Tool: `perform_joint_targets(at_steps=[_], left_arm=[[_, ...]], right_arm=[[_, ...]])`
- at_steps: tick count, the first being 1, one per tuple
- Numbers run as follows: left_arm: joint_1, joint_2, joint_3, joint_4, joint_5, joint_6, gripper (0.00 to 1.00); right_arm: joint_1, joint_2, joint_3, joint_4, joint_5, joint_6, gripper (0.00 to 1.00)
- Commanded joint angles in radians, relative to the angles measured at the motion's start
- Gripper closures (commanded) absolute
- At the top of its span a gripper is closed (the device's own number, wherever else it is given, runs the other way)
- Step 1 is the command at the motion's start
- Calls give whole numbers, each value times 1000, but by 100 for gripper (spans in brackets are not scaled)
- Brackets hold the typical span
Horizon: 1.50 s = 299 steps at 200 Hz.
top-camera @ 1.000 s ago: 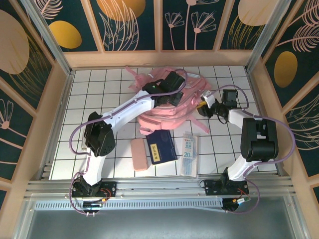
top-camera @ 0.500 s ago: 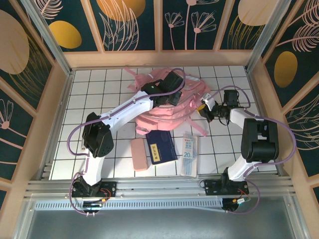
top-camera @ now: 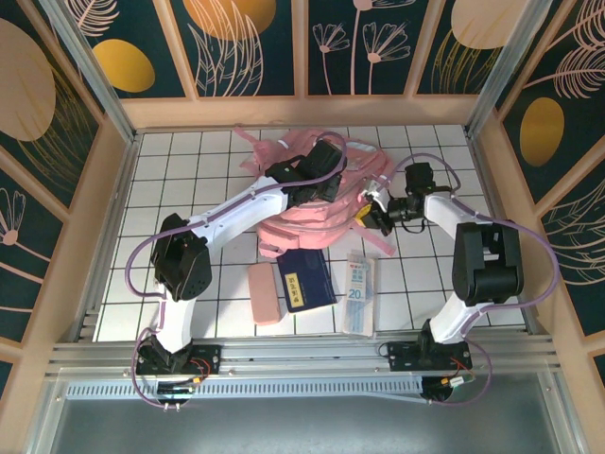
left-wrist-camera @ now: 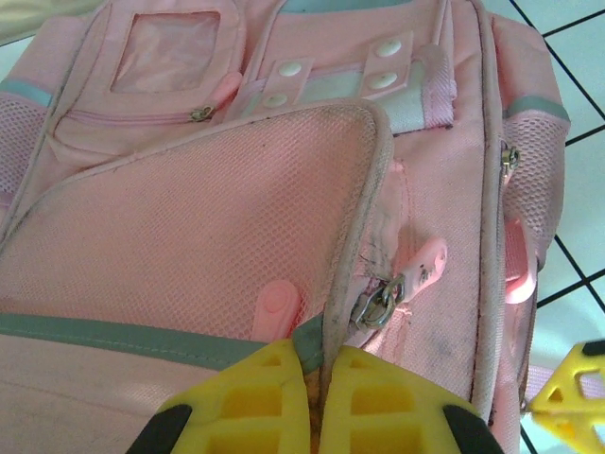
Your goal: Pack the student bag
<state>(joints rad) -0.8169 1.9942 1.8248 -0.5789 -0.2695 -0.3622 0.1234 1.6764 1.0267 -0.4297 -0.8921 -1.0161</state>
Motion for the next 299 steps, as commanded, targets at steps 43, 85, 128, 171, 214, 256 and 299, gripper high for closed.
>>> perform_joint_targets(at_steps=[43, 85, 128, 171, 214, 256, 299], left_arm=[[19, -14, 43, 141, 2, -113, 100], [21, 1, 23, 146, 0, -126, 100], [19, 18, 13, 154, 15, -135, 100], [21, 17, 10, 173, 63, -173, 100], [22, 8, 2, 200, 100, -200, 100], [23, -19, -63, 238, 111, -204, 100], [32, -35, -109, 282, 164, -219, 100]], right_arm=[[150, -58, -10, 15, -119, 43, 100], [175, -102, -73, 176, -179, 188, 100], [343, -142, -181, 544, -14, 620, 100], [444, -197, -419, 1140, 286, 1184, 100], [529, -184, -479, 1336, 477, 1446, 93], [542, -312, -508, 1071, 641, 1552, 61], [509, -438, -424, 502, 890, 1716, 41]])
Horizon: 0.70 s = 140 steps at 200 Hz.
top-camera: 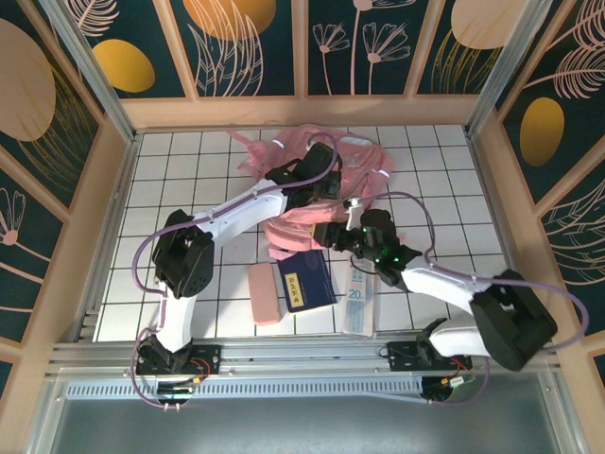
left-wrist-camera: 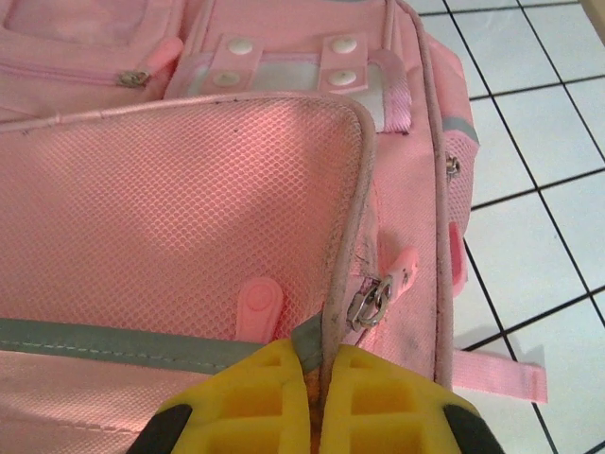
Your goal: Pack the student bag
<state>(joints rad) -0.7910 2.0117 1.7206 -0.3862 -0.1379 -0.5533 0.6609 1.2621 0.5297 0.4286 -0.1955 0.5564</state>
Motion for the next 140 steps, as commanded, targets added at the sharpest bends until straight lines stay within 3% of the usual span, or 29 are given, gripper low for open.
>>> perform_joint_targets(at_steps=[1, 24, 41, 81, 140], left_arm=[[7, -52, -4, 90, 33, -29, 100], [6, -46, 2, 93, 55, -34, 100], [7, -47, 11, 92, 65, -38, 100], [9, -53, 55, 73, 88, -40, 100], [13, -41, 80, 78, 146, -81, 100]], right_arm=[[-33, -22, 76, -367, 193, 151, 41], [-156, 44, 92, -427, -46, 283, 41], [-193, 74, 51, -312, -195, 396, 41], [-224, 73, 66, -183, -199, 477, 36], [-243, 159, 74, 51, -309, 601, 36]])
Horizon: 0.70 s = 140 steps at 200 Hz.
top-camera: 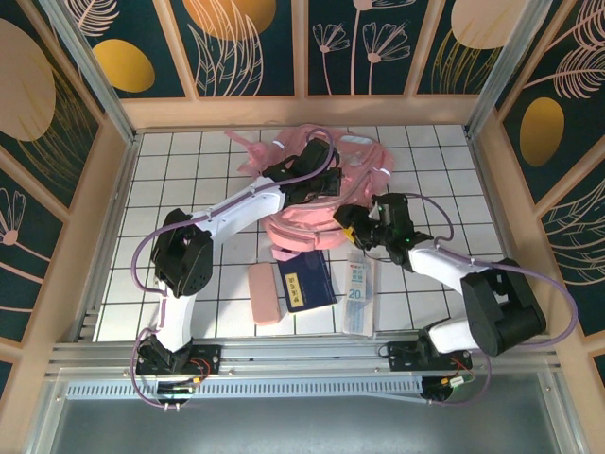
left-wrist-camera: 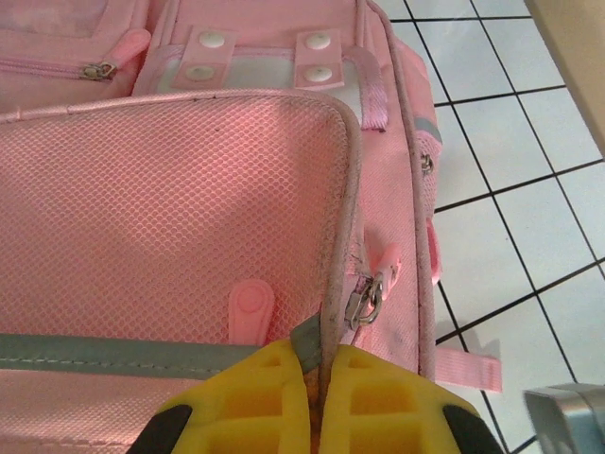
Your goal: Pack the student bag
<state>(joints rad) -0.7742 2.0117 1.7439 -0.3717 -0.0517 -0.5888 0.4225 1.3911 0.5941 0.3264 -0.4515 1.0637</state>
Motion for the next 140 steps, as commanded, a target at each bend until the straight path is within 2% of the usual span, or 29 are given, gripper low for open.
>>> perform_joint_targets(at_steps=[1, 15, 29, 37, 46, 63, 64, 67, 68, 69, 74, 75, 79, 84, 90, 104, 113, 140], left_arm=[[-4, -41, 57, 64, 60, -46, 100], [-4, -39, 59, 68, 67, -55, 100], [-4, -33, 63, 68, 71, -59, 100], [-3, -32, 65, 67, 71, -57, 100], [-1, -31, 71, 60, 61, -44, 100], [13, -48, 79, 35, 11, -4, 100], [13, -50, 79, 33, 8, -2, 94], [18, -57, 77, 29, 1, 4, 88], [18, -59, 76, 28, -1, 7, 79], [21, -61, 75, 28, -3, 12, 79], [29, -78, 68, 21, -9, 26, 56], [30, -81, 65, 21, -9, 30, 47], [35, -97, 57, 15, -5, 43, 33], [41, -120, 42, 6, 1, 61, 23], [44, -155, 18, -6, 10, 80, 17], [47, -254, -91, -15, 31, 106, 16], [49, -338, -196, -3, 64, 98, 21], [67, -481, -499, 96, 298, -10, 30]], right_arm=[[-5, 30, 7, 158, -54, 97, 36], [-6, 38, -8, 243, -60, 142, 36], [-5, 48, -13, 315, -69, 180, 43], [-6, 52, -11, 341, -71, 195, 50], [-8, 55, -3, 354, -73, 203, 64], [-12, 55, 16, 334, -72, 209, 75], [-12, 55, 16, 333, -71, 209, 76], [-13, 56, 20, 330, -68, 209, 77], [-13, 56, 21, 329, -68, 209, 77], [-12, 57, 24, 326, -68, 208, 77], [-12, 59, 32, 321, -68, 209, 79], [-12, 60, 33, 320, -67, 209, 79], [-12, 63, 39, 317, -67, 213, 80], [-12, 68, 52, 318, -67, 219, 81], [-11, 75, 60, 325, -70, 228, 81], [-10, 95, 87, 346, -83, 251, 82], [-9, 106, 109, 353, -90, 262, 82], [-11, 134, 182, 319, -102, 250, 82]])
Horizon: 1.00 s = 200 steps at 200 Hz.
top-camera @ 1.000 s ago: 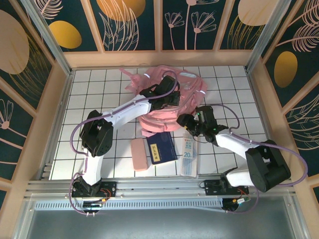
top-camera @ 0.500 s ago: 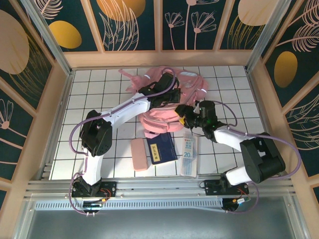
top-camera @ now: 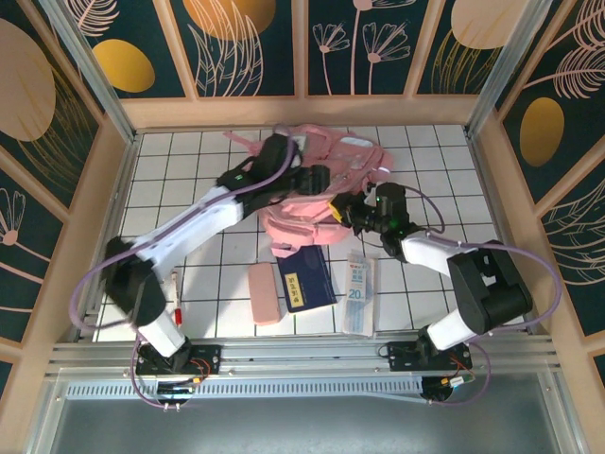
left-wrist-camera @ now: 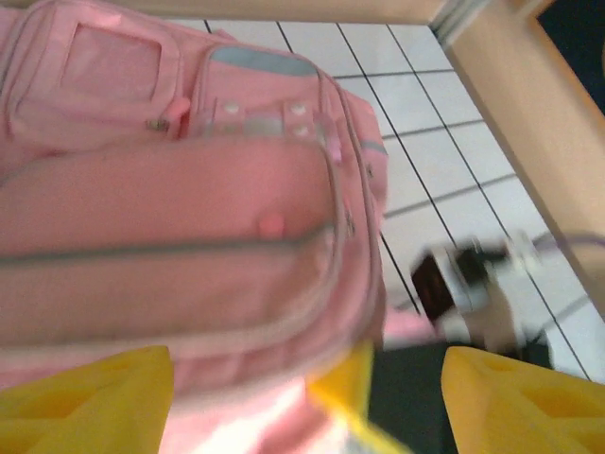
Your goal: Pack the student bag
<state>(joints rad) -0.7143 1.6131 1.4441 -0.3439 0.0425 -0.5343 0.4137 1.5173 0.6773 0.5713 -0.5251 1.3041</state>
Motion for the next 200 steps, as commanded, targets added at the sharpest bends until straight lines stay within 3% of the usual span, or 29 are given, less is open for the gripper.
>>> perform_joint_targets(at_steps=[1, 15, 42, 89, 129, 190, 200], left_arm=[[7, -86, -211, 75, 213, -67, 30], [7, -106, -315, 175, 311, -128, 33], [8, -83, -358, 218, 361, -175, 36], [8, -20, -312, 177, 286, -163, 49], [7, 18, -292, 164, 235, -137, 54], [8, 59, -283, 159, 110, -134, 54], [8, 65, -286, 186, 133, -130, 61]], right_arm=[[-3, 8, 99, 74, -29, 10, 82], [-1, 17, 115, 68, -27, 12, 82], [1, 34, 120, 71, -34, 26, 87], [3, 37, 116, 76, -38, 35, 93], [5, 42, 124, 78, -44, 38, 93], [5, 43, 145, 65, -51, 32, 96], [6, 40, 147, 66, -52, 31, 97]])
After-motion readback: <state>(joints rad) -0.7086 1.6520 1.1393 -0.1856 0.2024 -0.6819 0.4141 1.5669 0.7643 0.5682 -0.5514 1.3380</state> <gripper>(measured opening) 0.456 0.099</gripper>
